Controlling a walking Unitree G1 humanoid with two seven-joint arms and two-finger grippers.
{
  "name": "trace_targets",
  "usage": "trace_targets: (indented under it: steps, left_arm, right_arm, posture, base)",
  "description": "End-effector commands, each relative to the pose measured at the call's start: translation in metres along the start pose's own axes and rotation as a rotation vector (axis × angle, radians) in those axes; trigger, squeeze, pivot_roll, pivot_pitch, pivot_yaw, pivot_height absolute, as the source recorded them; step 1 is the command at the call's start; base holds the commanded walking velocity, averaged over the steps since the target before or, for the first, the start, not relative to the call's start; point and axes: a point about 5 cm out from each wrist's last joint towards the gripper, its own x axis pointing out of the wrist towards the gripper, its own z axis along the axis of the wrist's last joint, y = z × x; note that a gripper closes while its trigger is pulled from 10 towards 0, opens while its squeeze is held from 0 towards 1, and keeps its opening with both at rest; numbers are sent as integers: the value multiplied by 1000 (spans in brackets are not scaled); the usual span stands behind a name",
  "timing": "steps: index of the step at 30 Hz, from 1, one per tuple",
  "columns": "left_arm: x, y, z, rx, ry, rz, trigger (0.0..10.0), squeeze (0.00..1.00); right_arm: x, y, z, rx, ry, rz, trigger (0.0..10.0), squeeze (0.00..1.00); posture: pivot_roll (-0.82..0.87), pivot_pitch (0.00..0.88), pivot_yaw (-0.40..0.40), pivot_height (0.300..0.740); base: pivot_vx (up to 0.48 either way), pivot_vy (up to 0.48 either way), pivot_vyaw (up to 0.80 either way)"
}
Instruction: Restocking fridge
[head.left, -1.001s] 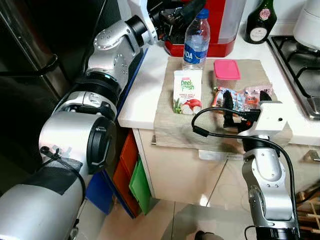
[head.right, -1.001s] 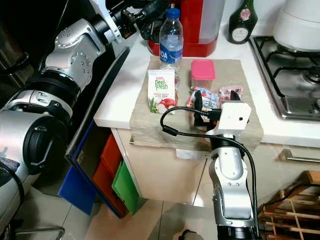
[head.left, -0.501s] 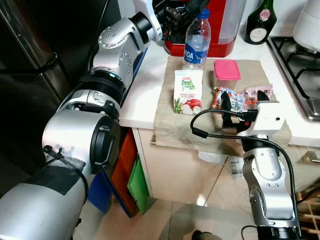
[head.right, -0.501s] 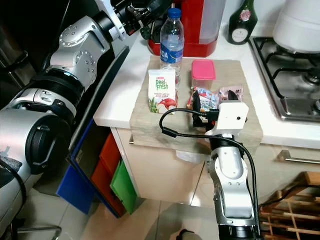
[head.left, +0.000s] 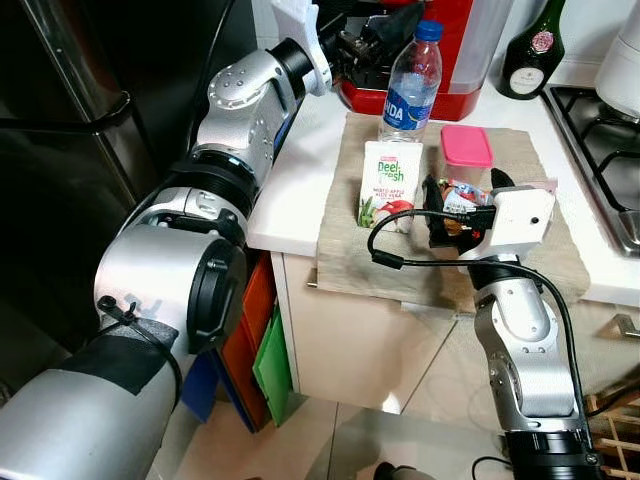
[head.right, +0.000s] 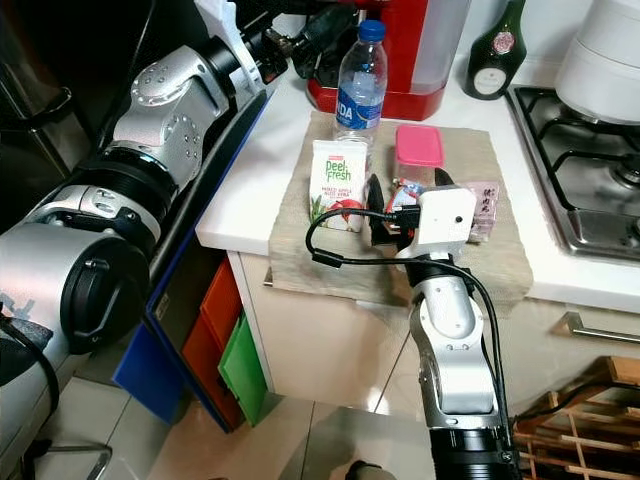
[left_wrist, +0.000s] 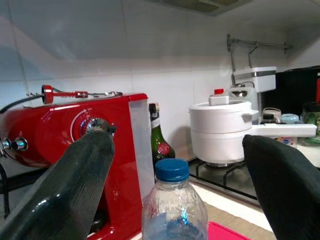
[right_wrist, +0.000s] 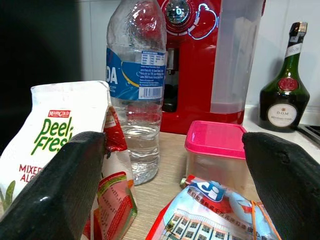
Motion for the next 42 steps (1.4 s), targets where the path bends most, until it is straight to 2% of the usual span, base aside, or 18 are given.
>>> trace_targets:
  steps: [1,4,12,19,25,33,42]
  left_arm:
    - [6,-3,7,34,-10,-10,10000,0]
    - [6,-3,7,40,-13,-2,10000,0]
    - [0,6,8,70,-15,64,10000,0]
    - [-2,8,8,78,-12,69,10000,0]
    - [0,5,8,80,5,17,10000,0]
    - [7,-8,3,72,47,-92,10000,0]
    - [12,-18,-2,58,71,-135,10000,0]
  right_arm:
    - [2,0,-1,-3,9,3,10000,0]
    - [3,-1,-1,-5,6,5,10000,0]
    - [6,-1,0,-9,-3,23,10000,0]
    - [6,1,0,-3,-3,24,10000,0]
    - [6,2,-1,1,-3,21,10000,0]
    - [4,3,-2,5,-1,13,10000,0]
    - [1,4,-2,11,1,-1,10000,0]
  posture:
    - [-98,0,25,740]
    - [-98,0,18,740]
    - [-93,0,5,740]
    - [-86,0,10,740]
    - [-88,0,18,740]
    - [-94,0,32,740]
    - [-103,0,55,740]
  base:
    - [0,0,-712]
    - [0,0,-706]
    - [0,0,0]
    - [0,0,0]
    - [0,0,0]
    - [0,0,0]
    - [0,0,0]
